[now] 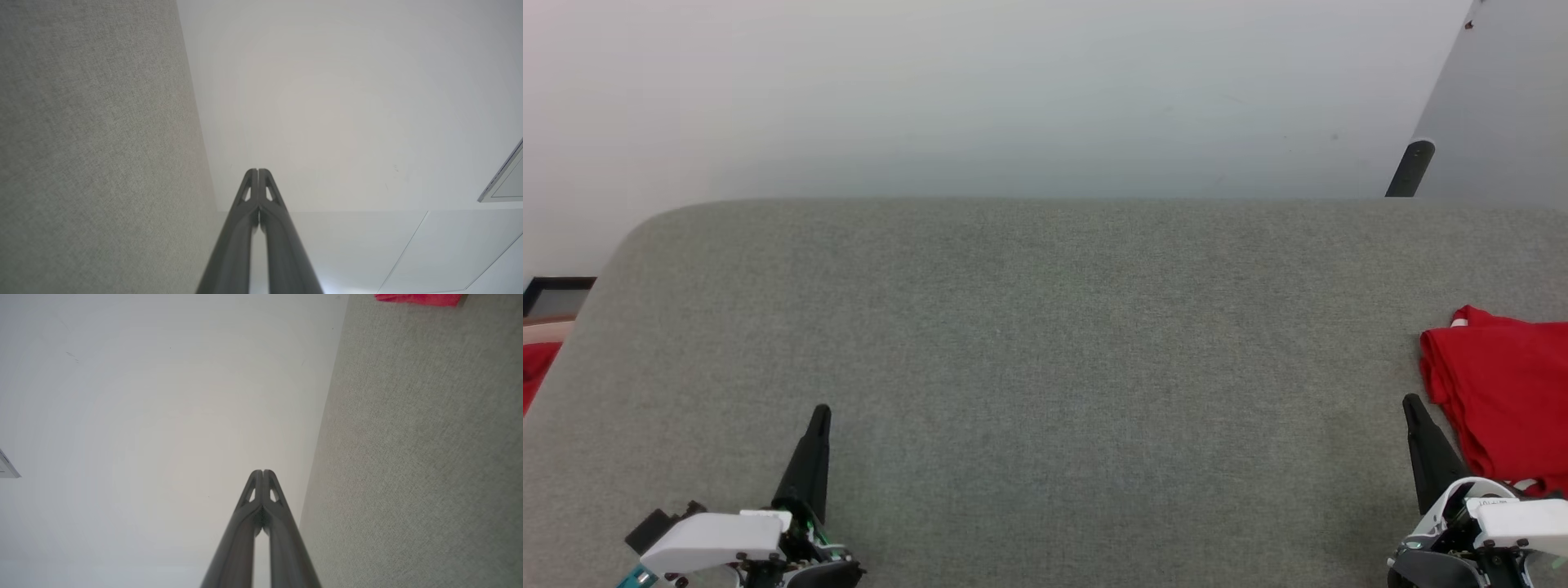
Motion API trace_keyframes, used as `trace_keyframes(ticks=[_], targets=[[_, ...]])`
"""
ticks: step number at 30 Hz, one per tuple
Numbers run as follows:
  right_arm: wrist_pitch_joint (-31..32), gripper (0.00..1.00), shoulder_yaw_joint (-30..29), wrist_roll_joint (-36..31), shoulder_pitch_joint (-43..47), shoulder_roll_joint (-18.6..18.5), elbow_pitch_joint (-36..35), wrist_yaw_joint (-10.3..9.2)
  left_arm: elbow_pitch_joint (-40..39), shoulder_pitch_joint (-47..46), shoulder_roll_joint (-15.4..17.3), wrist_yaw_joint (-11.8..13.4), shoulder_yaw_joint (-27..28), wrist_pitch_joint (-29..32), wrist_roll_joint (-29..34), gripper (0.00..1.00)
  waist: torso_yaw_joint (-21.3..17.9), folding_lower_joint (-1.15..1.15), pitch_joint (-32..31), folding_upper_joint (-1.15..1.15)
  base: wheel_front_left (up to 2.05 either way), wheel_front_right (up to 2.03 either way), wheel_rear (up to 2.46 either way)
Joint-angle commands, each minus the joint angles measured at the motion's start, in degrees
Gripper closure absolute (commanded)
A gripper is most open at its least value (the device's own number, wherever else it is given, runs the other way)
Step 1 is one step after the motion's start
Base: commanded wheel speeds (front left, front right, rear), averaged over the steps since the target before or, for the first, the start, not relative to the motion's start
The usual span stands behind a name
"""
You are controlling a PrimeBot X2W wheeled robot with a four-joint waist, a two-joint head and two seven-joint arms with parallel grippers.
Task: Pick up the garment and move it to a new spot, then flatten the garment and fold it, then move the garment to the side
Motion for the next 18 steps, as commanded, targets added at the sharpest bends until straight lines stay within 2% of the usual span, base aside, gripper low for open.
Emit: trace_keyframes(ticks=[1, 18], targets=[[0.04, 1.0, 0.04, 0.26, -0.16, 0.18, 0.0, 0.02, 0.06, -0.59, -0.01, -0.02, 0.12, 0.1, -0.18, 1.0, 0.0, 0.0, 0.0, 0.0, 0.0, 0.0, 0.0], [0.04, 1.0, 0.05, 0.26, -0.16, 0.18, 0.0, 0.02, 0.06, -0.59, -0.01, -0.02, 0.1, 0.08, -0.19, 1.0, 0.0, 0.0, 0.0, 0.0, 0.0, 0.0, 0.0]])
